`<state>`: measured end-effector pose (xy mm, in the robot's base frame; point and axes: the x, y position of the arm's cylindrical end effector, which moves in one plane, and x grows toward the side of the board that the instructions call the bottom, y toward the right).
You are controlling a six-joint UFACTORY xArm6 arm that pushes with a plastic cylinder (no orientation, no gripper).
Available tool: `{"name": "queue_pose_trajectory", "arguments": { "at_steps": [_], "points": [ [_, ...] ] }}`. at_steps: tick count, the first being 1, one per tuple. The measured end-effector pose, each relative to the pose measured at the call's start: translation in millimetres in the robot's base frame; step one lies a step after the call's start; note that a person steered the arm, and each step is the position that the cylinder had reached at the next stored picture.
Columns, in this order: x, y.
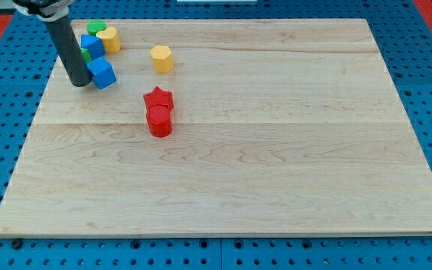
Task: Move the green star and the blue cube parallel to each other
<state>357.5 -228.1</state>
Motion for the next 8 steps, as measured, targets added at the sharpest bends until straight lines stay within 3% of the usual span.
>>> {"name": "queue_pose_trajectory", "arguments": {
  "at_steps": [1,2,5,6,8],
  "points": [
    [20,-15],
    [20,12],
    [-8,54],
    [21,52],
    [-13,-76]
  ]
}}
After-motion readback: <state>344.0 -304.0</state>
